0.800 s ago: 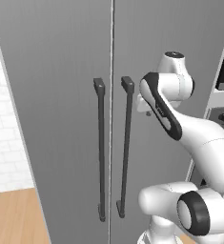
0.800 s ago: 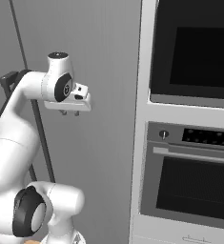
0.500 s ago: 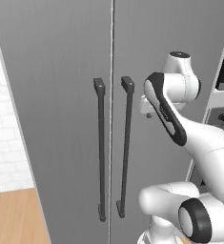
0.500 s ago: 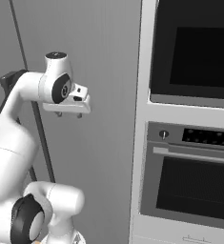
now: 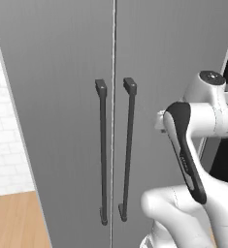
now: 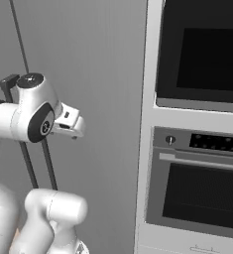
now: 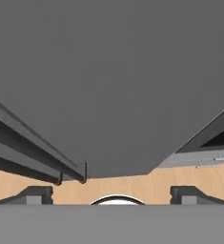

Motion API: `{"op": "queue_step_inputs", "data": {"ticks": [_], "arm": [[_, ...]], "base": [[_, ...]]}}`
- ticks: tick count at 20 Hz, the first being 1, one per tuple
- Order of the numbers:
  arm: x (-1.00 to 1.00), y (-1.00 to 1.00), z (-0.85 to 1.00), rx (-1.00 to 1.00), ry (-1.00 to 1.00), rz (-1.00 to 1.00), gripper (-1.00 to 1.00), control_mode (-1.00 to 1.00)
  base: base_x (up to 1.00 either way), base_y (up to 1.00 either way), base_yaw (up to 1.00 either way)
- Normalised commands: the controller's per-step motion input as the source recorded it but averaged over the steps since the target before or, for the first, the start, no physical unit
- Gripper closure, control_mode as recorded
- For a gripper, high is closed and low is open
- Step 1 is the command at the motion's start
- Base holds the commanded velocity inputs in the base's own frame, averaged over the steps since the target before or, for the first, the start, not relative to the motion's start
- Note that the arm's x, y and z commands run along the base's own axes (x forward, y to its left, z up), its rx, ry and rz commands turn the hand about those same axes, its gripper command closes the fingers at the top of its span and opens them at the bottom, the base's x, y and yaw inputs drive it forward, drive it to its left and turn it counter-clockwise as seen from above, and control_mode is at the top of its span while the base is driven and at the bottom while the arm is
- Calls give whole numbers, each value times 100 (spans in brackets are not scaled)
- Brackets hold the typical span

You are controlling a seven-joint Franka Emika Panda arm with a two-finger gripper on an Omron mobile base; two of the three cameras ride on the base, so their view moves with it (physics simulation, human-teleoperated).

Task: Take the strawberry from the fridge and place it on top of the pancake, located on the dining counter.

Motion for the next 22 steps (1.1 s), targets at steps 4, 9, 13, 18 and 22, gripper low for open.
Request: {"op": "queue_step_inputs", "data": {"ticks": [4,9,13,18,22], "arm": [[-49,0,0,4,-15,-20,-100,-100],[-33,3,0,6,-7,-10,-100,100],[0,0,0,0,0,0,-100,100],[0,0,0,0,0,0,-100,100],[0,0,0,0,0,0,-100,100]], "base": [[0,0,0],[-25,14,-5],[-36,78,-5],[-13,14,12],[-48,-25,18]]}}
